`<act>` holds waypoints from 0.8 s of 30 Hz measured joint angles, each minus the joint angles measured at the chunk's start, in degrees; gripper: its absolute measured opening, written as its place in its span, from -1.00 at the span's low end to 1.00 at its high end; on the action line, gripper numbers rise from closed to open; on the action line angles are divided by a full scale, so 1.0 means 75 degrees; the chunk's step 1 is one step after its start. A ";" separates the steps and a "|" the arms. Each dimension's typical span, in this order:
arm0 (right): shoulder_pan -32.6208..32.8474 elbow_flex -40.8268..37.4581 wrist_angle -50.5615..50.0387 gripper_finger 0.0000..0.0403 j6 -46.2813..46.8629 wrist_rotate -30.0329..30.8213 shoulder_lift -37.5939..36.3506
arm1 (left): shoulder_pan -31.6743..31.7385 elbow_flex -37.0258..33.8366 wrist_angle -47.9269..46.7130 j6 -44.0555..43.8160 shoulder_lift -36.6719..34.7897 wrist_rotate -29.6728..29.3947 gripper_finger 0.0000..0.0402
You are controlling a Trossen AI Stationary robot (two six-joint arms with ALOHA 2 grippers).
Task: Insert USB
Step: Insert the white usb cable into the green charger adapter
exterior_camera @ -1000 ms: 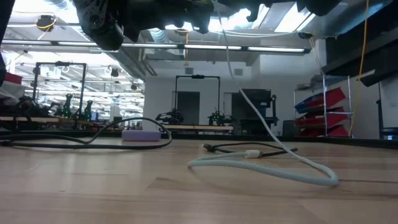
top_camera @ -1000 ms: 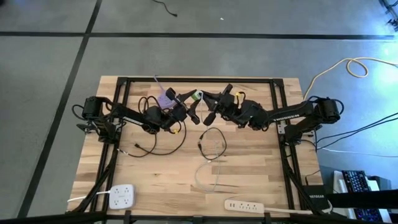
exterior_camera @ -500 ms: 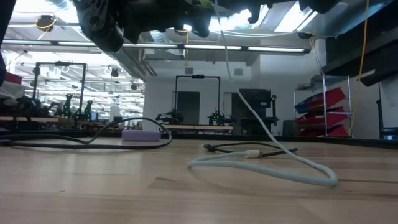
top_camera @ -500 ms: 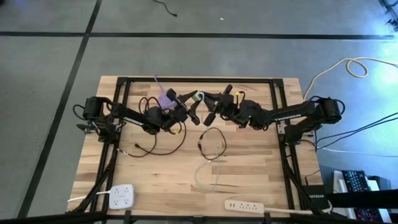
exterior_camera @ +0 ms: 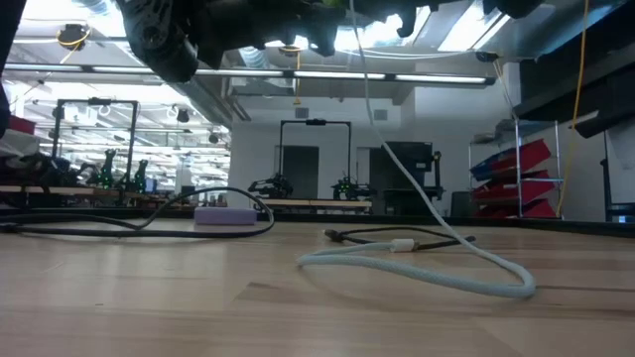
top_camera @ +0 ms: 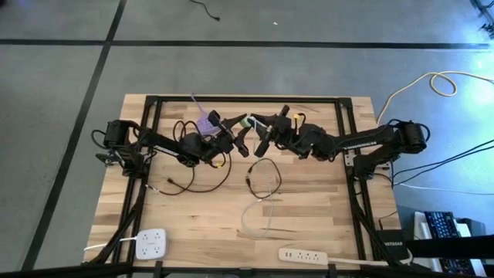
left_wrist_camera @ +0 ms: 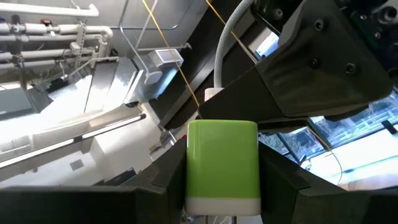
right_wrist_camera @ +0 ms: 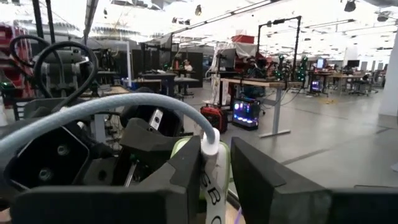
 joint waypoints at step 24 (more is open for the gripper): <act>0.0362 -0.0006 -0.1447 0.68 -0.2757 -0.0316 -0.0957 | 0.0006 -0.0012 -0.0864 -0.0194 -0.0020 -0.0610 -0.39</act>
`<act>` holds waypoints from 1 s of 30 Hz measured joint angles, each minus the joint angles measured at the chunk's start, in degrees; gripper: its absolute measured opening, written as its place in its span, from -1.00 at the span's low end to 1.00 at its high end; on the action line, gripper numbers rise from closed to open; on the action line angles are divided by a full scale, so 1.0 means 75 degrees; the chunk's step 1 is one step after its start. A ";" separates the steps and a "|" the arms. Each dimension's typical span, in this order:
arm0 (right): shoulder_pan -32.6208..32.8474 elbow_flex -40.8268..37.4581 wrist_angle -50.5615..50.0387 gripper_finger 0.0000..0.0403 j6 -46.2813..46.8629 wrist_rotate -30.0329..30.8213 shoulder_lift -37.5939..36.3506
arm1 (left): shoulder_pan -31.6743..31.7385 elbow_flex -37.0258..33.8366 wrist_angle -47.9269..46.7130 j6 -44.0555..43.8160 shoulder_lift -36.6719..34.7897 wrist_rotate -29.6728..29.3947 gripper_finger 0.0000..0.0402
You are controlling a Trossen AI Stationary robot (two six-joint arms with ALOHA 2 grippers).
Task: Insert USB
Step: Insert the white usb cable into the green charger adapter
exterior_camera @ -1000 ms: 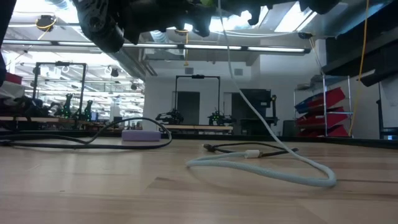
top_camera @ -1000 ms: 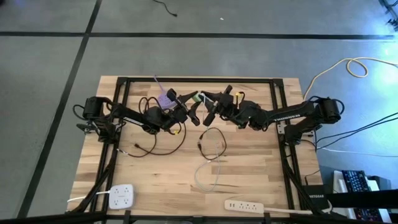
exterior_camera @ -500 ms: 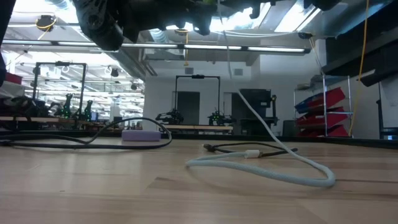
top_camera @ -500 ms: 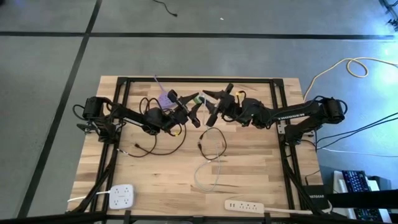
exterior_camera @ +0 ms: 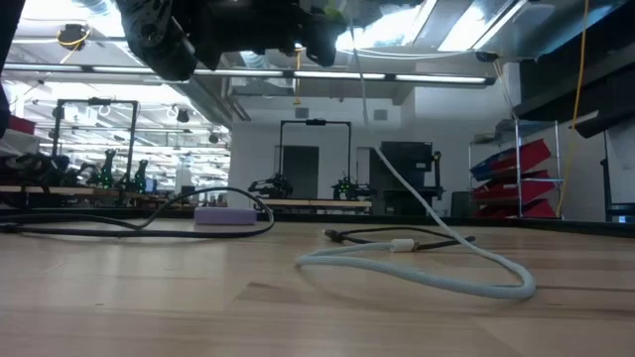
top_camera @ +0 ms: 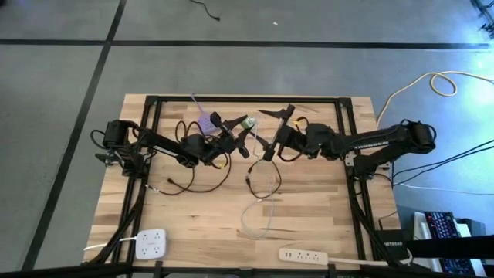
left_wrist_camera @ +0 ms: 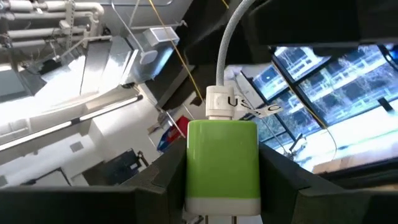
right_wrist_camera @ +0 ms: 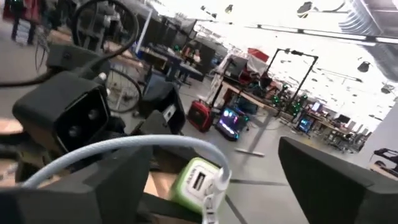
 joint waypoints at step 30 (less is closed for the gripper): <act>0.3356 -0.0159 -0.7110 -0.10 0.1219 0.0969 -0.1299 | -0.1358 -0.0003 -0.5630 -0.2879 -0.0026 0.0558 -0.39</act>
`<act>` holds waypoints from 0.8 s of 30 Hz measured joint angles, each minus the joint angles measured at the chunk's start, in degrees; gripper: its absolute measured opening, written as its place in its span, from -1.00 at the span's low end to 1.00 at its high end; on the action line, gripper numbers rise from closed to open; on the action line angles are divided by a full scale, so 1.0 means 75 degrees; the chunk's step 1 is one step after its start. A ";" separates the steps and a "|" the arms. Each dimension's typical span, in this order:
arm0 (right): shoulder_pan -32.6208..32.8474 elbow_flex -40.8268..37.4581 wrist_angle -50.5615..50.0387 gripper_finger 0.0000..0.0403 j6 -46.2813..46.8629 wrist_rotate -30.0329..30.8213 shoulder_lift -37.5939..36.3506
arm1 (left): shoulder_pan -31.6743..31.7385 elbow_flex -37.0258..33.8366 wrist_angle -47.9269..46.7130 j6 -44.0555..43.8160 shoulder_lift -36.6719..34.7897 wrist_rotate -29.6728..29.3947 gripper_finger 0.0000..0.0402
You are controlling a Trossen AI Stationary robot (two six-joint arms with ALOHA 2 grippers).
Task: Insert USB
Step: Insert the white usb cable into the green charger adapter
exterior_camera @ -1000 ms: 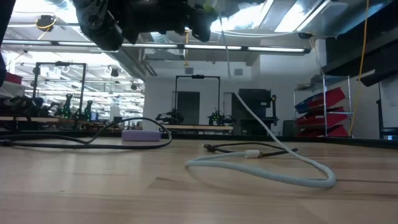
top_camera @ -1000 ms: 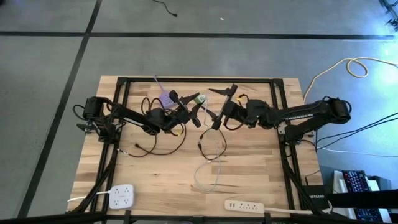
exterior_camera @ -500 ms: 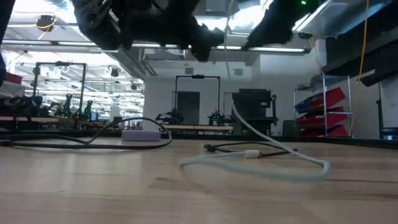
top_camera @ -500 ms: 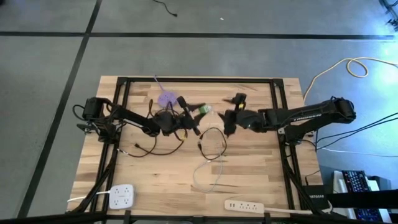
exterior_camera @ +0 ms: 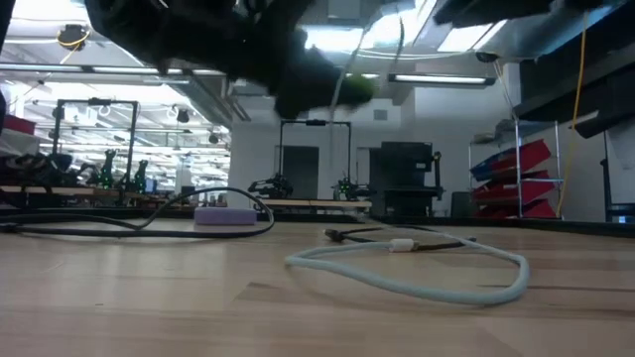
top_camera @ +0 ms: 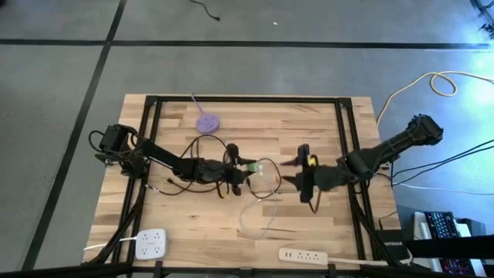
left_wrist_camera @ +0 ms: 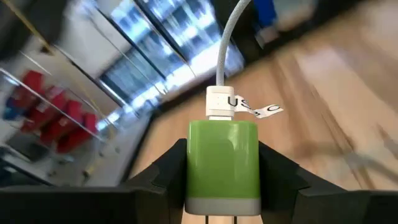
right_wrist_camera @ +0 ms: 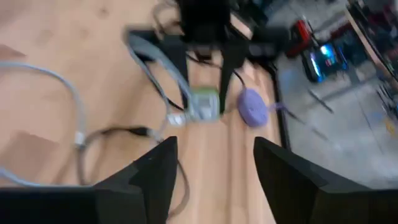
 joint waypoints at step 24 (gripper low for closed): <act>-0.0323 -0.3222 0.7935 -0.32 -0.2255 0.1163 0.1706 | -0.0494 -0.0003 -0.0281 0.1226 -0.0006 -0.0859 -0.39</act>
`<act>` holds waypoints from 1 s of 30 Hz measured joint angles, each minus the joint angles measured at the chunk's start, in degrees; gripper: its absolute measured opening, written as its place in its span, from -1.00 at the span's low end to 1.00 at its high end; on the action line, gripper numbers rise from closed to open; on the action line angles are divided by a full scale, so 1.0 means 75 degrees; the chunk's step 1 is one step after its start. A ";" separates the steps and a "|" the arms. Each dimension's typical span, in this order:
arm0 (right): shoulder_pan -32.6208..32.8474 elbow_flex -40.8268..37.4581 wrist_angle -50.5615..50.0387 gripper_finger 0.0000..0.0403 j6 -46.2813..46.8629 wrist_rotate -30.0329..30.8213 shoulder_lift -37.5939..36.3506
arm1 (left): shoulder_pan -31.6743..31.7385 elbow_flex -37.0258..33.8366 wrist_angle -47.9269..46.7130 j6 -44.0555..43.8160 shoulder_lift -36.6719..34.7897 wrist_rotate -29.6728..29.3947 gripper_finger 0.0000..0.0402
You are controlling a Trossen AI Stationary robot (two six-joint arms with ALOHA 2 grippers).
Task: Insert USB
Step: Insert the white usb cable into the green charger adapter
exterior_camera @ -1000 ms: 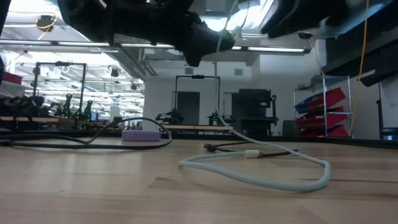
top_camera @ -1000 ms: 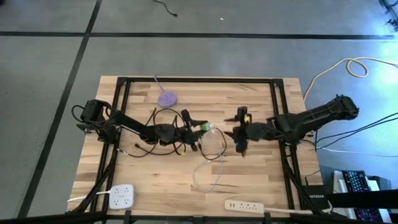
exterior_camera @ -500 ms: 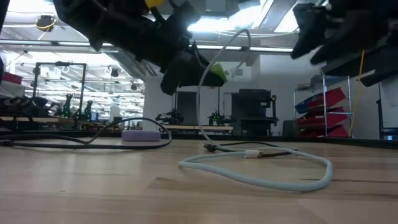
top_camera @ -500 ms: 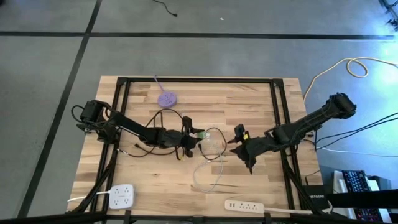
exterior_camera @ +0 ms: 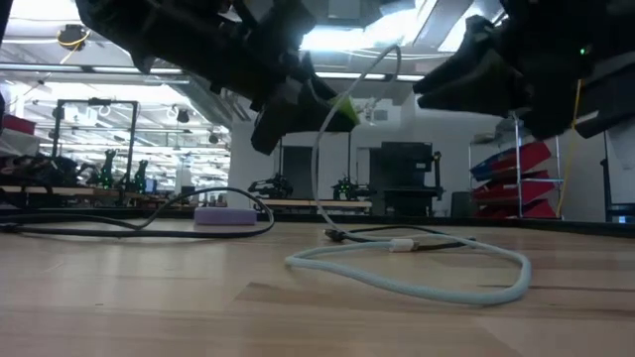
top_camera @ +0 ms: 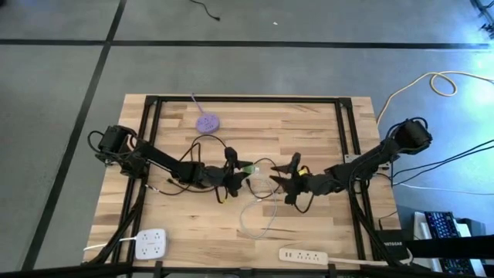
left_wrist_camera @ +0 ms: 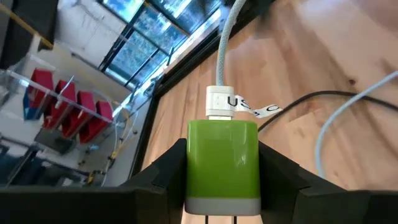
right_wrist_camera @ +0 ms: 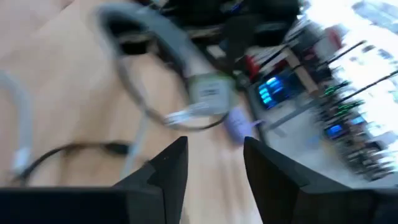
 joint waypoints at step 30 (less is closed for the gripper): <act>-0.1066 0.0591 -0.0349 -0.49 0.0814 -0.2011 0.0386 | 0.0217 0.0000 0.0038 -0.0009 0.0000 0.0169 -0.39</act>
